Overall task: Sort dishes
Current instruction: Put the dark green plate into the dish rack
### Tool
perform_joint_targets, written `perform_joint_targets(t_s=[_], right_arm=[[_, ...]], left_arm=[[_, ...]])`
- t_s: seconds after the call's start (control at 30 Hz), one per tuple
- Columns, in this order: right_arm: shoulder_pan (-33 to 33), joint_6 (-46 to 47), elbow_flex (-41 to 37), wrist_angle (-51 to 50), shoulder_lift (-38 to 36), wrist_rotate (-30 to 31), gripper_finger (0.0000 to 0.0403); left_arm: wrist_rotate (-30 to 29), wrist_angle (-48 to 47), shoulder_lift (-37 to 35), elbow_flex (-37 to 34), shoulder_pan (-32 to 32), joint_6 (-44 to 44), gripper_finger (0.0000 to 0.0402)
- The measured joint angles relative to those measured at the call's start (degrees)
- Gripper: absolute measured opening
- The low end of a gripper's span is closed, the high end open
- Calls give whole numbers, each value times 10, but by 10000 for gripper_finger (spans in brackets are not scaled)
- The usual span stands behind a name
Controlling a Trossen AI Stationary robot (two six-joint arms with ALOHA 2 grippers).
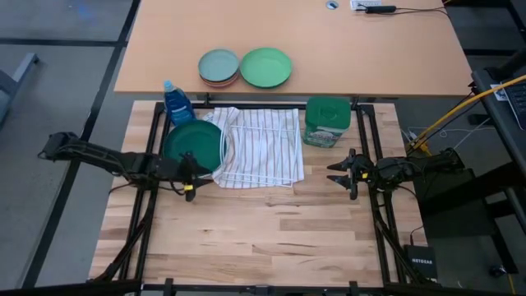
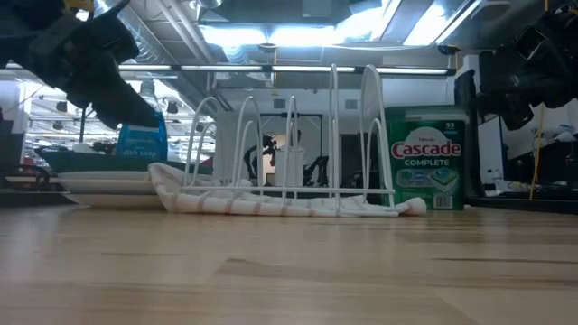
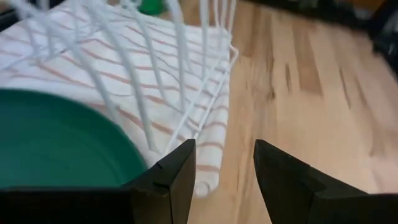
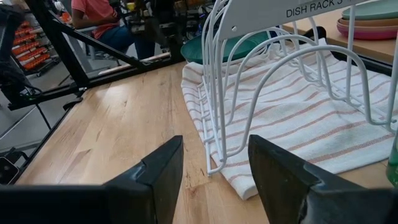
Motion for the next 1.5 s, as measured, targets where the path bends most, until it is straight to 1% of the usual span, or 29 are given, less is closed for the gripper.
perform_joint_targets(t_s=[0.1, 0.23, 0.33, 0.43, 0.6, 0.83, 1.0, 1.27, 1.37, 1.5], right_arm=[[0, 0, 0, 0, 0, 0, 186], [0, 0, 0, 0, 0, 0, 186], [0, 0, 0, 0, 0, 0, 186], [0, 0, 0, 0, 0, 0, 186], [0, 0, 0, 0, 0, 0, 186], [0, 0, 0, 0, 0, 0, 186], [0, 0, 0, 0, 0, 0, 186], [0, 0, 0, 0, 0, 0, 186], [0, 0, 0, 0, 0, 0, 186], [0, 0, 0, 0, 0, 0, 186]], left_arm=[[-3, -47, 37, 30, -8, 16, 153], [-8, -104, 79, 56, -11, 4, 153], [-28, -136, 103, 69, -11, -1, 153], [-54, -141, 119, 77, -11, 8, 153], [-69, -147, 124, 80, -11, 17, 153], [-71, -216, 124, 80, -11, -37, 153], [-72, -246, 124, 80, -11, -59, 153], [-72, -268, 124, 80, -11, -56, 152], [-72, -268, 124, 80, -11, -47, 135], [-72, -268, 124, 80, -11, -37, 87]])
